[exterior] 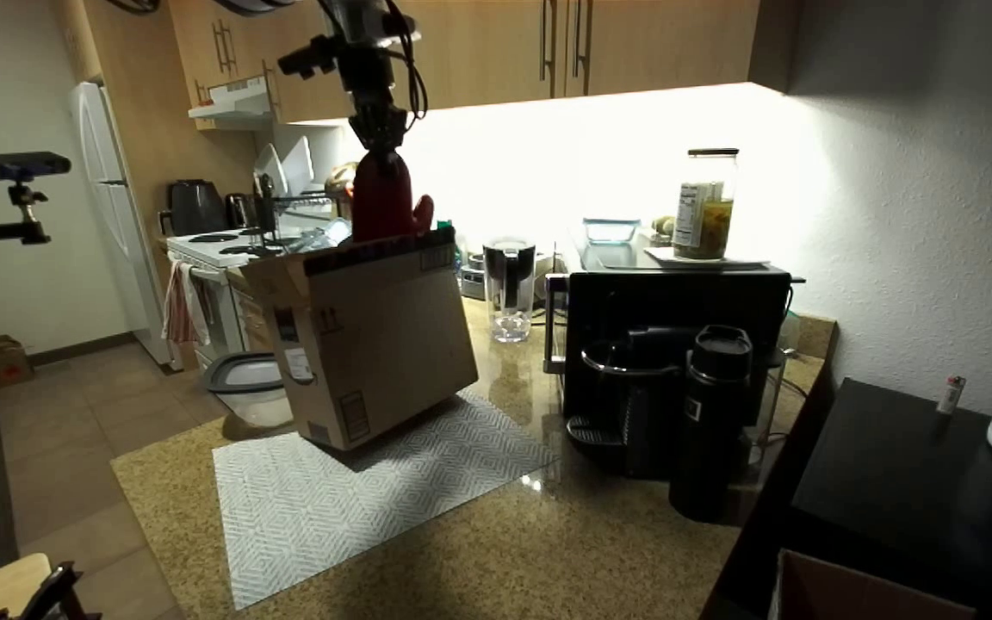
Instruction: Remove the red oven mitt from the brown box and put it on the table.
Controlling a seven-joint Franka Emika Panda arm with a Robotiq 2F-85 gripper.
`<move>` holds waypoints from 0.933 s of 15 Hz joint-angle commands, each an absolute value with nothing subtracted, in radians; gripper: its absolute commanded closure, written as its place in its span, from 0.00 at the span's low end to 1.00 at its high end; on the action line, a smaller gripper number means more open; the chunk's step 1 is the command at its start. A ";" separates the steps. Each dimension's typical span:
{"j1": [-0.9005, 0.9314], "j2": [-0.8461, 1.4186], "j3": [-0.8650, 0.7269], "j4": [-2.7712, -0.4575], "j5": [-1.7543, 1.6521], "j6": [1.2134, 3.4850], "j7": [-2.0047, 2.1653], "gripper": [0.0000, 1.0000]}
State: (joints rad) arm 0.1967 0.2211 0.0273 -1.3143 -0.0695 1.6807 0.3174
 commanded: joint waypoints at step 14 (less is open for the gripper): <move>0.176 0.012 -0.003 -1.472 -0.016 1.594 0.192 0.97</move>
State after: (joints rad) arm 0.1956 0.0608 0.0091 -1.4119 -0.0626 1.5931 0.2560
